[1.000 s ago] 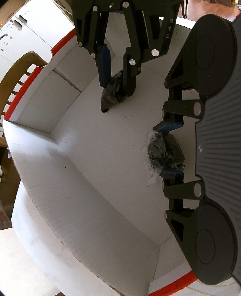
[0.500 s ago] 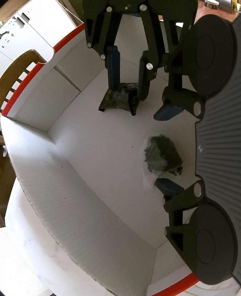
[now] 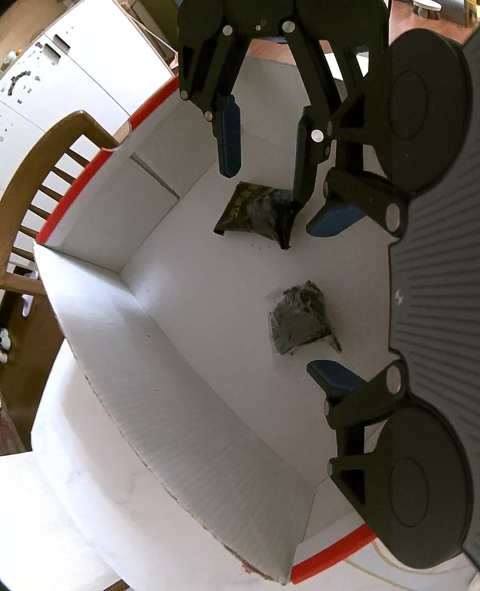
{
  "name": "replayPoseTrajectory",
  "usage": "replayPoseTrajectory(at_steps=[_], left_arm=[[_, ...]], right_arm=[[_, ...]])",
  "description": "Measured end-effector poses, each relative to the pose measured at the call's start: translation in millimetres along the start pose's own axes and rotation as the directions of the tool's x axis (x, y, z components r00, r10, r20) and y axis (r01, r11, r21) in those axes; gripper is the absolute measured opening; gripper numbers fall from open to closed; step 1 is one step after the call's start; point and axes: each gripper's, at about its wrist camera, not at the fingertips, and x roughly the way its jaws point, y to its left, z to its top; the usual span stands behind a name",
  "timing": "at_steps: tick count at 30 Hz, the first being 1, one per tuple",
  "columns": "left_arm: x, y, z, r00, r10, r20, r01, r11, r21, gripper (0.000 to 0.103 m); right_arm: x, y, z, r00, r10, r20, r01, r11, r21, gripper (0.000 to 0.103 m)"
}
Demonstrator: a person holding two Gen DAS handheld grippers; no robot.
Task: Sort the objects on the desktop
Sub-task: 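Open the left tool to drop the seaweed bag while the right tool releases its packet, then withdraw both open tools from the shoebox back toward the table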
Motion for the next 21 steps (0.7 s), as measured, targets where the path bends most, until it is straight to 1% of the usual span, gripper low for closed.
replayPoseTrajectory(at_steps=[6,15,18,21], left_arm=[[-15,-7,-3,0.999,-0.006,0.050,0.006,1.000,0.006,0.073],[-45,-12,-22,0.993,-0.008,0.118,0.007,1.000,0.003,0.073],[-54,-12,-30,0.990,0.002,0.143,-0.002,1.000,0.000,0.082],[-62,-13,-38,0.986,-0.001,0.169,0.002,1.000,-0.008,0.082]], right_arm=[[-15,1,1,1.000,0.013,0.024,-0.013,1.000,0.004,0.053],[-38,6,3,0.997,0.019,0.075,-0.020,1.000,0.012,0.063],[-45,9,2,0.996,0.026,0.089,-0.027,1.000,0.012,0.064],[-50,11,0,0.995,0.022,0.100,-0.024,1.000,0.014,0.067]])
